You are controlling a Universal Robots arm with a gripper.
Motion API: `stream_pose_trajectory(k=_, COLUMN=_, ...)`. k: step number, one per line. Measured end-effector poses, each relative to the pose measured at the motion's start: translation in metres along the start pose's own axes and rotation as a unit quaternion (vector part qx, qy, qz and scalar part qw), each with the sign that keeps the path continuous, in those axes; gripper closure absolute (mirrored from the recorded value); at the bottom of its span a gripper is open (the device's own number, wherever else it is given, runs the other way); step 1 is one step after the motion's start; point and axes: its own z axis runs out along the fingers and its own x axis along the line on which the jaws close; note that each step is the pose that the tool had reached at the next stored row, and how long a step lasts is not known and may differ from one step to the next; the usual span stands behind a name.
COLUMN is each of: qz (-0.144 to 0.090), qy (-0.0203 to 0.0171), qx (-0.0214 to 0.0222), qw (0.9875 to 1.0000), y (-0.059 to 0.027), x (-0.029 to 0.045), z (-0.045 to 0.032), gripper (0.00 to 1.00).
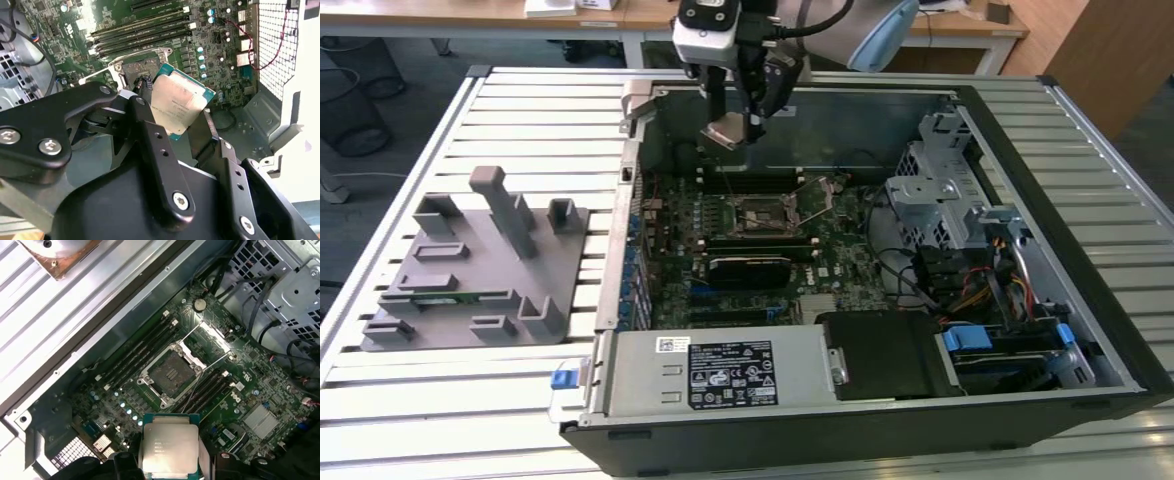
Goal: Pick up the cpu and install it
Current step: 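Place the cpu into insertion slot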
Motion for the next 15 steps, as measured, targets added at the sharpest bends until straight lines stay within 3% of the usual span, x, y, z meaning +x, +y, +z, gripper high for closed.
stream_pose_trajectory(k=8, qz=0.045, qy=-0.0018, qx=0.0021, qw=0.9990, y=0.0011, x=0.0011, z=0.0006, gripper=0.47)
stream_pose_trajectory(k=15, qz=0.087, qy=-0.0029, qx=0.0034, qw=0.9962, y=0.0020, x=0.0022, z=0.0014, gripper=0.47)
